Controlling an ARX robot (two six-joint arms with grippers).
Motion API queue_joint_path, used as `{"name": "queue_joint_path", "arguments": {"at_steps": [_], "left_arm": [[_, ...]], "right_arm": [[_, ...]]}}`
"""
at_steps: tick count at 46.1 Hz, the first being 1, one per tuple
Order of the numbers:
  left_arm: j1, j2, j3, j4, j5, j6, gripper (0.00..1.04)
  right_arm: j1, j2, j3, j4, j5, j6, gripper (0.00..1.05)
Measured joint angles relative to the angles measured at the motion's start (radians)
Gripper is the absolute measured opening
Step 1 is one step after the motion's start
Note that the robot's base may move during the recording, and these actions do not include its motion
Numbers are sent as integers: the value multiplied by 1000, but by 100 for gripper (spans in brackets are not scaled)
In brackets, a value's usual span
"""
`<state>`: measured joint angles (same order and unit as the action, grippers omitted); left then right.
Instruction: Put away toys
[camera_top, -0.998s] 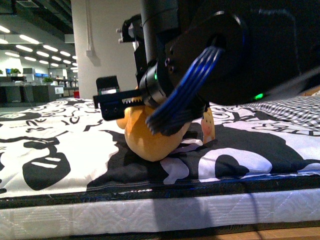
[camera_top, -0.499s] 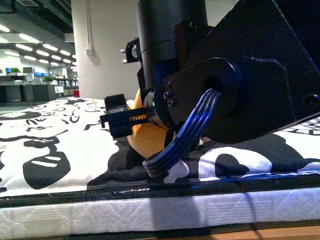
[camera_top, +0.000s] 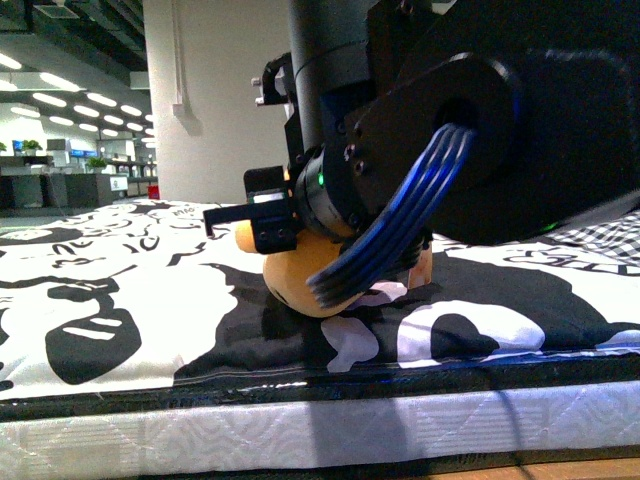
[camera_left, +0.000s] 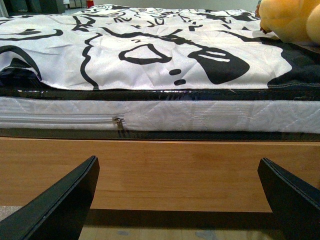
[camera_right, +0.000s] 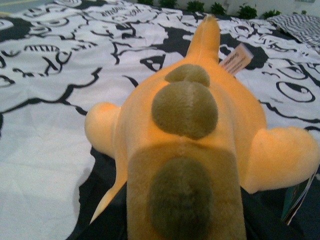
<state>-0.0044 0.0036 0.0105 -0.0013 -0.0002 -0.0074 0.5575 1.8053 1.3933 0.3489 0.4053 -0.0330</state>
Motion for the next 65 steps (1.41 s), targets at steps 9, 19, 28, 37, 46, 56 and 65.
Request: {"name": "queue_joint_path", "arguments": {"at_steps": [9,19,28,37,46,56,65], "left_arm": [[0,0,0,0,0,0,99],[0,0,0,0,0,0,99],[0,0,0,0,0,0,99],[0,0,0,0,0,0,99],[0,0,0,0,0,0,99],[0,0,0,0,0,0,99],[0,0,0,0,0,0,99]], "right_arm": [[-21,-100,0,-19,-79,12,14],[-103,-306,-74,-36,-234,38,8],[-246,-504,-225,-58,-389,79,8],[-438,-754,-482,-66,-628,122,8],[-688,-1127,-807,-90,-939,199,8],[-879,-1478,-1086,-122,-1078,311,7],[-797,-1614,-1254,-48,-914,352,7]]}}
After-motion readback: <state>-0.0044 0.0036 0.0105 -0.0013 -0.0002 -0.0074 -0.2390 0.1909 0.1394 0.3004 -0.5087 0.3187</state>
